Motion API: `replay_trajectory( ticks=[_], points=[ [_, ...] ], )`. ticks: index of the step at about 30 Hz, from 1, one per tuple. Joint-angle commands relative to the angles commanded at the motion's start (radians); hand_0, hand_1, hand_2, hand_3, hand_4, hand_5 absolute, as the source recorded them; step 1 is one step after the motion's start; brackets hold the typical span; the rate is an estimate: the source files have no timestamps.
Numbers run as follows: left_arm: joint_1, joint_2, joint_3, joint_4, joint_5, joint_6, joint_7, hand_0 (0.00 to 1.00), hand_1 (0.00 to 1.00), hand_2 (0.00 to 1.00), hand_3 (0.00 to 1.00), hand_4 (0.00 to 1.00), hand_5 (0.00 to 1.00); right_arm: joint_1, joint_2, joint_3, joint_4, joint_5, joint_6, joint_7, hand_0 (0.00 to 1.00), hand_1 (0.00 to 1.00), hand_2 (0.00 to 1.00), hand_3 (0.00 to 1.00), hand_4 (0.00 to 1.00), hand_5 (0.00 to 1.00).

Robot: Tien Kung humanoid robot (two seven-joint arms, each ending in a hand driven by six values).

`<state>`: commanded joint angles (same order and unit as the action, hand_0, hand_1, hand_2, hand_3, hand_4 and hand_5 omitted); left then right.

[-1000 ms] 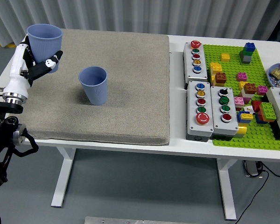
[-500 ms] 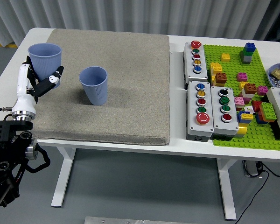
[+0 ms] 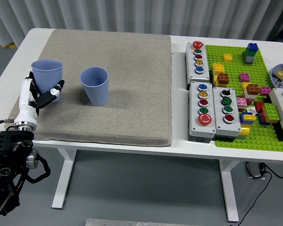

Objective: Pick cup pour cup place

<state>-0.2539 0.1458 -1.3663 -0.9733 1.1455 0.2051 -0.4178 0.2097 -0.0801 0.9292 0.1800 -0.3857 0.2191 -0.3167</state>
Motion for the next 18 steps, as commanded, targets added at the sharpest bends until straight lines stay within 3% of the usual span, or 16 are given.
replay_trajectory(
  ticks=[7, 18],
  points=[
    [-0.002, -0.006, 0.01, 0.017, 0.0, -0.005, -0.002, 0.521, 0.568, 0.735, 0.574, 0.44, 0.055, 0.002, 0.0, -0.001, 0.0, 0.001, 0.0, -0.001, 0.747, 0.699, 0.751, 0.606, 0.119, 0.261],
    [0.001, -0.007, 0.006, -0.008, -0.011, -0.006, -0.006, 0.52, 0.57, 0.733, 0.573, 0.446, 0.064, 0.0, 0.0, 0.002, 0.0, -0.001, -0.001, -0.001, 0.747, 0.698, 0.751, 0.605, 0.118, 0.263]
  ],
)
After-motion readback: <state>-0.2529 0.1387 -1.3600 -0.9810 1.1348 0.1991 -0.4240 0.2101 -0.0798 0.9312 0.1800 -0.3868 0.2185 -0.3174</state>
